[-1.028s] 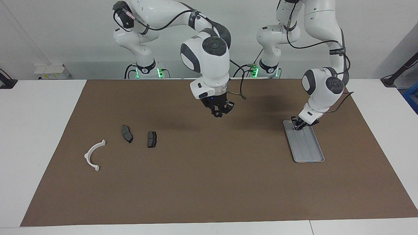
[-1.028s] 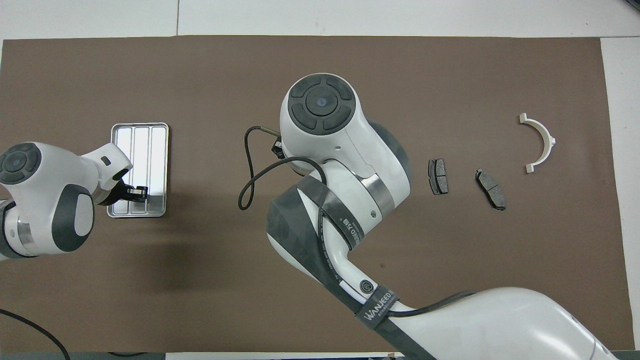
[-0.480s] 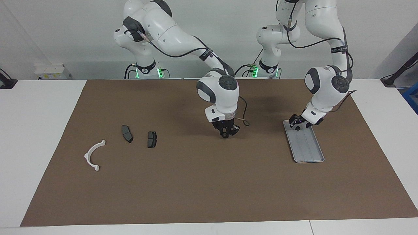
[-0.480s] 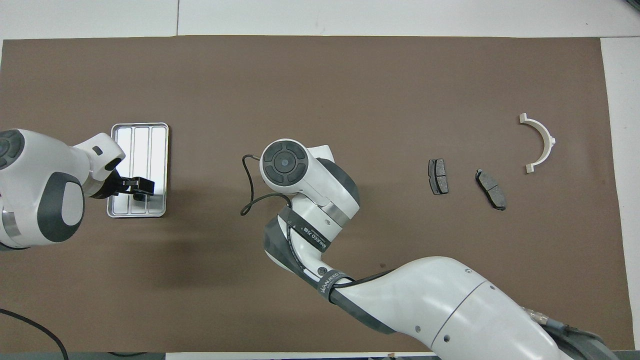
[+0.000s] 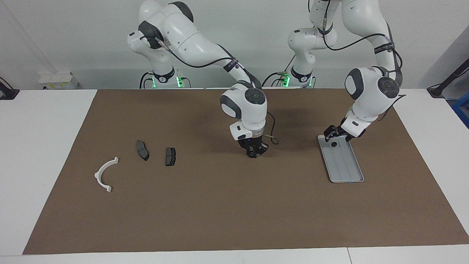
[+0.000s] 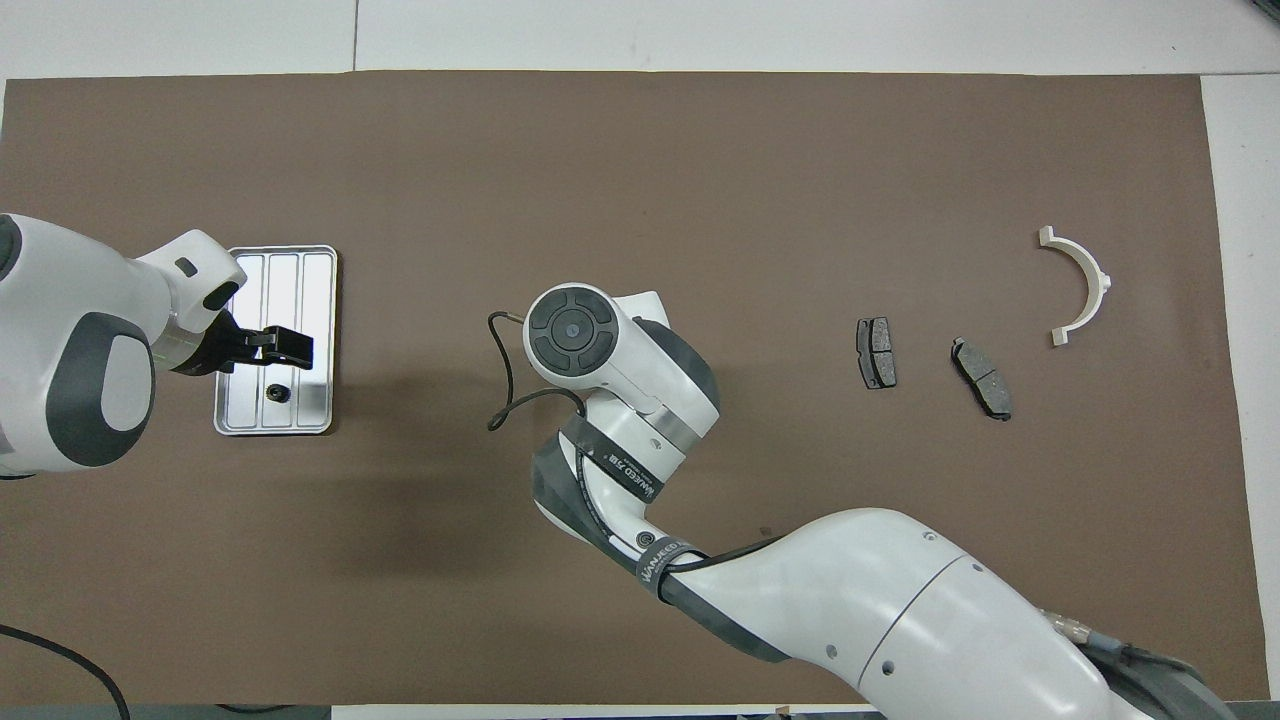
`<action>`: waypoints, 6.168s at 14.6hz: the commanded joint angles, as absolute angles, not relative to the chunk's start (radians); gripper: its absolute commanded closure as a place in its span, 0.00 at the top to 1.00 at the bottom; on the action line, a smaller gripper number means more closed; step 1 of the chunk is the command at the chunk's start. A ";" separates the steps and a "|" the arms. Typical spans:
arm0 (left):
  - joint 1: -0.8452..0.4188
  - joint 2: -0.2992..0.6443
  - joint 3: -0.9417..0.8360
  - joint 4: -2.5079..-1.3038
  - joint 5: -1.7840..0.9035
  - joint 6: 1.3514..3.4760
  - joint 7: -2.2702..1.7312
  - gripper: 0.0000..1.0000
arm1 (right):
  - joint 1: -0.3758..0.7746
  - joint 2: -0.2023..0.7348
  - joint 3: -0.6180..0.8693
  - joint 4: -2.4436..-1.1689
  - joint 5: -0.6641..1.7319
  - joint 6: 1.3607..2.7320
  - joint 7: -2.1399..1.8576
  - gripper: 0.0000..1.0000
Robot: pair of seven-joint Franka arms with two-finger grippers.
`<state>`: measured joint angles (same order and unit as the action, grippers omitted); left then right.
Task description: Pick bearing gear from pile to tray
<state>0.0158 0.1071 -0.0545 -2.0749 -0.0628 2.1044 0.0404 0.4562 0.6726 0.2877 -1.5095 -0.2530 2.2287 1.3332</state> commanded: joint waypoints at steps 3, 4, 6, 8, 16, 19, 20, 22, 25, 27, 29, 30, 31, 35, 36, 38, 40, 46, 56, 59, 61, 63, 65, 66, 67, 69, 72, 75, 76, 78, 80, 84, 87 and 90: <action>-0.055 0.092 -0.045 -2.051 -0.077 2.059 -0.082 1.00 | 0.390 0.678 0.291 -1.352 -0.267 1.997 1.345 1.00; -0.084 0.094 -0.044 -2.052 -0.077 2.066 -0.131 1.00 | 0.361 0.673 0.302 -1.307 -0.264 1.955 1.329 1.00; -0.142 0.095 -0.044 -2.052 -0.077 2.082 -0.260 1.00 | 0.290 0.625 0.325 -1.290 -0.215 1.941 1.225 1.00; -0.249 0.104 -0.043 -2.056 -0.075 2.144 -0.421 1.00 | 0.243 0.594 0.325 -1.292 -0.155 1.925 1.094 1.00; -0.580 0.439 -0.037 -1.732 0.067 2.207 -1.051 1.00 | 0.164 0.569 0.325 -1.293 -0.149 1.855 0.904 1.00; -0.578 0.454 -0.035 -1.747 0.075 2.273 -1.052 1.00 | 0.101 0.555 0.324 -1.299 -0.146 1.833 0.687 1.00; -0.580 0.478 -0.034 -1.744 0.075 2.279 -1.054 1.00 | 0.083 0.533 0.322 -1.314 -0.143 1.833 0.608 1.00; -0.597 0.506 -0.032 -1.740 0.086 2.272 -1.057 1.00 | 0.048 0.477 0.301 -1.380 -0.135 1.848 0.429 1.00; -0.606 0.503 -0.032 -1.732 0.087 2.229 -1.106 1.00 | 0.057 0.413 0.181 -1.434 -0.071 1.855 0.186 1.00; -0.617 0.503 -0.034 -1.733 0.089 2.221 -1.126 1.00 | 0.058 0.376 0.124 -1.466 -0.049 1.855 0.077 1.00; -0.617 0.502 -0.034 -1.733 0.089 2.221 -1.126 0.99 | 0.057 0.325 0.085 -1.509 -0.048 1.853 -0.001 1.00; -0.615 0.502 -0.034 -1.738 0.089 2.223 -1.126 0.96 | 0.054 0.292 0.066 -1.541 -0.048 1.853 -0.035 1.00; -0.615 0.502 -0.034 -1.741 0.089 2.224 -1.126 0.92 | 0.049 0.255 0.055 -1.572 -0.048 1.853 -0.063 1.00; -0.614 0.503 -0.035 -1.746 0.084 2.226 -1.126 0.58 | 0.046 0.123 0.011 -1.628 -0.048 1.758 -0.120 1.00; -0.611 0.503 -0.035 -1.746 0.084 2.226 -1.124 0.39 | 0.046 0.092 0.000 -1.628 -0.048 1.723 -0.120 1.00; -0.603 0.503 -0.037 -1.740 0.086 2.221 -1.121 0.06 | 0.049 0.037 -0.008 -1.629 -0.048 1.656 -0.118 1.00; -0.589 0.480 -0.032 -1.738 0.087 2.183 -1.106 0.02 | 0.048 -0.007 -0.008 -1.628 -0.048 1.594 -0.115 1.00; -0.346 0.327 -0.038 -1.801 0.068 2.042 -0.697 0.04 | 0.028 -0.031 -0.006 -1.628 0.009 1.560 -0.051 1.00; -0.011 0.327 -0.037 -1.873 0.015 2.166 -0.046 0.04 | 0.028 -0.037 -0.006 -1.621 -0.001 1.574 -0.058 1.00; 0.012 0.327 -0.035 -1.920 0.015 2.223 0.009 0.04 | 0.029 -0.046 -0.006 -1.621 -0.009 1.612 -0.058 1.00; 0.024 0.333 -0.035 -1.927 0.015 2.233 0.023 0.04 | 0.029 -0.051 -0.006 -1.621 -0.009 1.611 -0.057 1.00; 0.025 0.333 -0.037 -1.936 0.015 2.247 0.023 0.04 | 0.028 -0.052 -0.006 -1.623 -0.008 1.609 -0.054 1.00; 0.026 0.333 -0.035 -1.948 0.015 2.261 0.023 0.05 | 0.029 -0.060 -0.006 -1.631 -0.009 1.594 -0.054 1.00; 0.026 0.333 -0.035 -1.956 0.015 2.279 0.023 0.05 | 0.029 -0.064 -0.006 -1.637 -0.009 1.582 -0.054 1.00; 0.025 0.333 -0.035 -1.963 0.015 2.293 0.023 0.06 | 0.029 -0.066 -0.006 -1.638 -0.009 1.574 -0.052 1.00; 0.026 0.333 -0.035 -1.974 0.015 2.301 0.025 0.09 | 0.028 -0.064 -0.006 -1.638 -0.009 1.569 -0.054 1.00; 0.026 0.331 -0.035 -1.961 0.015 2.273 0.026 0.82 | 0.028 -0.064 -0.008 -1.634 -0.009 1.549 -0.052 1.00; 0.026 0.302 -0.034 -1.878 0.015 2.133 0.025 1.00 | 0.029 -0.064 -0.008 -1.629 -0.011 1.549 -0.051 1.00; 0.028 0.278 -0.032 -1.856 0.015 2.081 0.023 1.00 | 0.029 -0.064 -0.008 -1.629 -0.011 1.549 -0.052 1.00; 0.041 0.200 -0.032 -1.848 0.015 1.998 0.025 1.00 | 0.029 -0.066 -0.008 -1.629 -0.011 1.548 -0.052 1.00; 0.048 0.122 -0.032 -1.845 0.014 1.929 0.022 1.00 | 0.028 -0.071 -0.008 -1.626 -0.011 1.543 -0.052 1.00; 0.035 -0.001 -0.034 -1.815 0.012 1.741 0.014 1.00 | 0.037 -0.081 -0.005 -1.626 -0.011 1.543 -0.052 1.00; 0.028 -0.028 -0.034 -1.816 0.012 1.724 0.012 1.00 | 0.031 -0.084 -0.005 -1.626 -0.011 1.543 -0.052 1.00; 0.015 -0.026 -0.032 -1.812 0.011 1.729 0.011 1.00 | 0.029 -0.089 -0.005 -1.626 -0.011 1.543 -0.052 1.00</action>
<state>0.0315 -0.0273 -0.0379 -1.8104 0.0256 1.7323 0.0028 0.0432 -0.0670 -0.0115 -1.6091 -0.0192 1.5529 -0.0624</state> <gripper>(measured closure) 0.000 0.000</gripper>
